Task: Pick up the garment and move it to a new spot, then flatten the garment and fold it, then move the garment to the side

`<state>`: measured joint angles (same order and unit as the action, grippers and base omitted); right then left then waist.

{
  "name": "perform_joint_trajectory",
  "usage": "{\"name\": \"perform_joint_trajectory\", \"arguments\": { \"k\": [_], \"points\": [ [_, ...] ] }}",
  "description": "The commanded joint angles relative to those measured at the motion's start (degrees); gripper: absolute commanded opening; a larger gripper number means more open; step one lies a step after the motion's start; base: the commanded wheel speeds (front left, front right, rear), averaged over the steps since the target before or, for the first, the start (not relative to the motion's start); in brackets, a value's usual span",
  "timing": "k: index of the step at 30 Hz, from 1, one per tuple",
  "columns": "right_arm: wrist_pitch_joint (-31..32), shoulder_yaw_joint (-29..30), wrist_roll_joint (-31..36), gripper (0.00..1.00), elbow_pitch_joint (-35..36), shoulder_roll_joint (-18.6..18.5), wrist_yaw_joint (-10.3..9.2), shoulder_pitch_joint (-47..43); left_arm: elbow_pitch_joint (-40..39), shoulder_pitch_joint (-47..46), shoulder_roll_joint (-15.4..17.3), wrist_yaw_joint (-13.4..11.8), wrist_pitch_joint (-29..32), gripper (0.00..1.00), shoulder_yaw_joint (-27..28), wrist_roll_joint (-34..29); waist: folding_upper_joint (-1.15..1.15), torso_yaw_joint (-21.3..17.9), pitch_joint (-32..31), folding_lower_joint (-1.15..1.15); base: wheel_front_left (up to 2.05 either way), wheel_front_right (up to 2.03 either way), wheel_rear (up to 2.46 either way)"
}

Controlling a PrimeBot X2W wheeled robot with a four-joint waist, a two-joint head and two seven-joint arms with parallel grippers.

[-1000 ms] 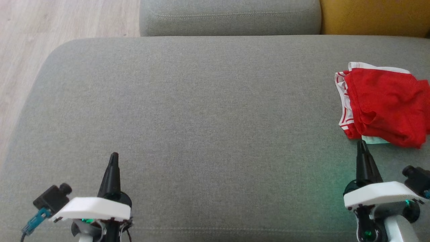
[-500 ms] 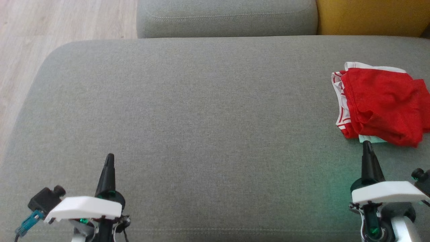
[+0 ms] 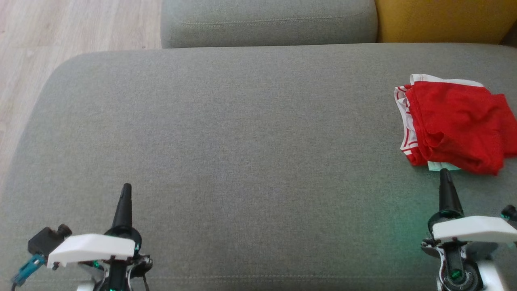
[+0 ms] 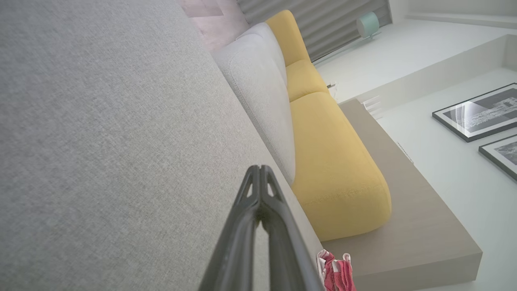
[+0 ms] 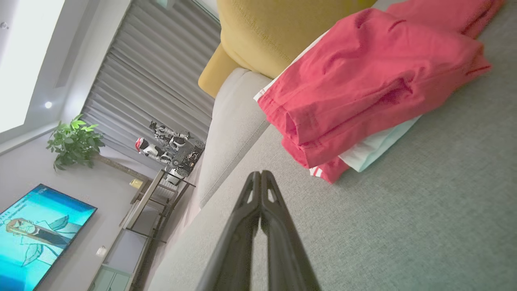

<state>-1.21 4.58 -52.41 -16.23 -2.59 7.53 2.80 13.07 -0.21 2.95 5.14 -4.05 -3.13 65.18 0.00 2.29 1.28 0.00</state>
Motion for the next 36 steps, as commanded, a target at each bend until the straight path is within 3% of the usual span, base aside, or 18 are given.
{"name": "perform_joint_trajectory", "arguments": {
  "k": [1, 36],
  "points": [
    [0.3, -0.3, -1.7, 0.00, 2.1, -0.2, -0.03, 2.6, -1.7, -3.2, 1.0, 0.6, 0.4, 0.00, 1.6, 1.2, 0.00, 0.0, 0.0, 0.00, 0.00, 0.00, 0.00],
    [5.5, 1.3, -28.3, 0.00, 2.2, -0.3, -0.04, 3.1, 0.1, -5.1, 1.1, 1.8, 6.5, 0.00, 6.0, 20.2, 0.00, -1.6, -0.8, 0.00, 0.00, 0.00, 0.00]
  ]
}}
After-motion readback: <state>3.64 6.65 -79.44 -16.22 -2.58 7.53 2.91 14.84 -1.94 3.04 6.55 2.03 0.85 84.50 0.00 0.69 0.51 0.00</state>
